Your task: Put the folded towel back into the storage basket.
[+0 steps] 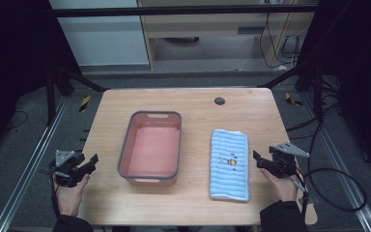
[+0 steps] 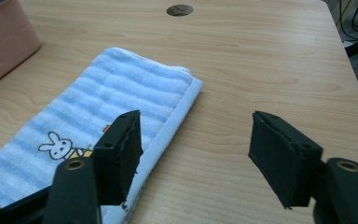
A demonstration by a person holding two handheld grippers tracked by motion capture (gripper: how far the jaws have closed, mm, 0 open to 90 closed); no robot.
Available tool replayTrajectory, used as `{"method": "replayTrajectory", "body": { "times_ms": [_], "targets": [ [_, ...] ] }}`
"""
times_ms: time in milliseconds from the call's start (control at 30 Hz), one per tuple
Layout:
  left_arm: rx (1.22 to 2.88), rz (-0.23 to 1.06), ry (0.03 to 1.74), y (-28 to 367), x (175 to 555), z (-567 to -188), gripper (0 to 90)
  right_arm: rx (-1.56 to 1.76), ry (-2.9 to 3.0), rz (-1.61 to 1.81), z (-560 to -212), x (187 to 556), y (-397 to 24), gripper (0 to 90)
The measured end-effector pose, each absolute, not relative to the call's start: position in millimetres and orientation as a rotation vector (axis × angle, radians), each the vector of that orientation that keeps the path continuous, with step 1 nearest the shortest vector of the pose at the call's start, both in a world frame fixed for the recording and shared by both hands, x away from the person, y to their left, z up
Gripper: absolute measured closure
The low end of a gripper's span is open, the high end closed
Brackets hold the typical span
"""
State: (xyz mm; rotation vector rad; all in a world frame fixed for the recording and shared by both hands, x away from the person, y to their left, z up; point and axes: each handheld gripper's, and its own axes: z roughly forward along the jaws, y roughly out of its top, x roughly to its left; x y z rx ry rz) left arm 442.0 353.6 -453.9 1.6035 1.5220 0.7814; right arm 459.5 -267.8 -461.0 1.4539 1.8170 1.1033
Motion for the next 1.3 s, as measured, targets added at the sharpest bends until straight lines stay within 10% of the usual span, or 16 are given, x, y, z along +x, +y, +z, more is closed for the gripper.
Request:
{"method": "replayTrajectory", "body": {
  "times_ms": [1300],
  "targets": [
    [1.644,0.707,1.19,258,432,-378,31.4,1.326,1.827,1.254,-385,464,-268,31.2]
  ]
}}
